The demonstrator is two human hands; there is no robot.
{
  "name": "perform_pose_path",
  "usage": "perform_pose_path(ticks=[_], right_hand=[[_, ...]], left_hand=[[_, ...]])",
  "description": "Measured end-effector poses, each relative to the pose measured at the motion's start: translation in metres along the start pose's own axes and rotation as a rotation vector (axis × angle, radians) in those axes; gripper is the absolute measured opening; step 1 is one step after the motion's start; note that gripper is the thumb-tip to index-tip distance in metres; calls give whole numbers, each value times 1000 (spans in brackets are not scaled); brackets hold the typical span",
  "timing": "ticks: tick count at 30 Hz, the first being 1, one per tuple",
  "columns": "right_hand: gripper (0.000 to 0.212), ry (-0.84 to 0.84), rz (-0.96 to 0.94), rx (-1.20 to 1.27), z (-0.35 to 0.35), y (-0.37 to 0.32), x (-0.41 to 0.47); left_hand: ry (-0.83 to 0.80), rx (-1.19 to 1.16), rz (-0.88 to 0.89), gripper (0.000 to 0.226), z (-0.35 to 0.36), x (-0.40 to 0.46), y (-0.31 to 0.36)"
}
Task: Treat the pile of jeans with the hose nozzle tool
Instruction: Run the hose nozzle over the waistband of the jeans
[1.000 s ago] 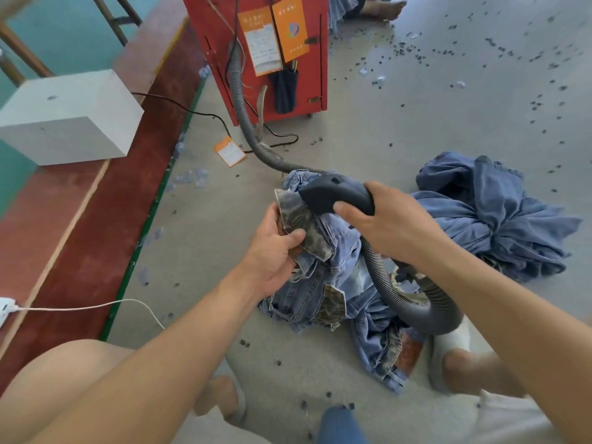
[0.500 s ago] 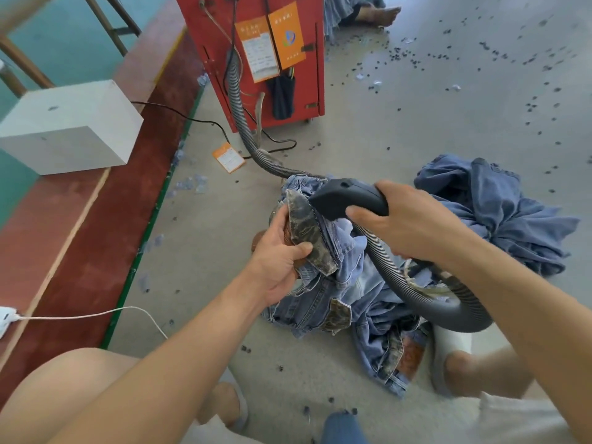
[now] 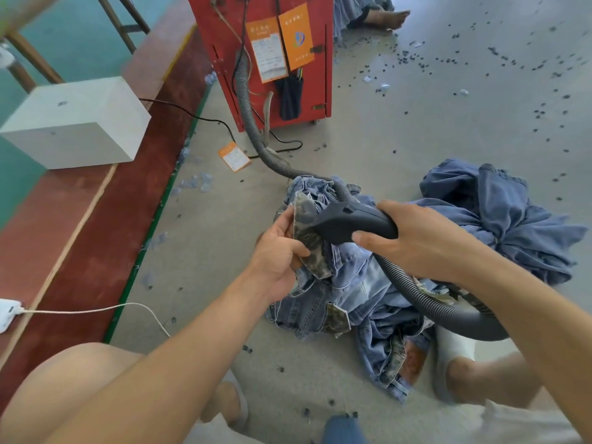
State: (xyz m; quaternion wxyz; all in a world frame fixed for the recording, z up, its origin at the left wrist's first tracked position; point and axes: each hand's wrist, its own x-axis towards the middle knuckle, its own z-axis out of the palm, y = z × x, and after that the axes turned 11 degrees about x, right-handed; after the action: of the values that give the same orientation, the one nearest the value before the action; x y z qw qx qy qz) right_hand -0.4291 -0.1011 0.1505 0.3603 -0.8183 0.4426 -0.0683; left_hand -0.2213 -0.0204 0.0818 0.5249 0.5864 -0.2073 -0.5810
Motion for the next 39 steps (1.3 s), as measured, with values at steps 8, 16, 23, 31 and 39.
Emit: perform_pose_path(ticks=[8, 16, 23, 31, 39], right_hand=[[33, -30, -7, 1, 1, -3, 1], [22, 64, 117, 417, -28, -2, 5], [24, -55, 66, 232, -16, -9, 5], [20, -149, 91, 290, -38, 1, -1], [22, 85, 94, 303, -27, -8, 14]], left_hand=[[64, -49, -130, 35, 1, 2, 3], [-40, -48, -55, 20, 3, -2, -8], [-63, 201, 76, 42, 10, -8, -11], [-144, 277, 90, 53, 9, -12, -5], [-109, 293, 54, 58, 10, -12, -8]])
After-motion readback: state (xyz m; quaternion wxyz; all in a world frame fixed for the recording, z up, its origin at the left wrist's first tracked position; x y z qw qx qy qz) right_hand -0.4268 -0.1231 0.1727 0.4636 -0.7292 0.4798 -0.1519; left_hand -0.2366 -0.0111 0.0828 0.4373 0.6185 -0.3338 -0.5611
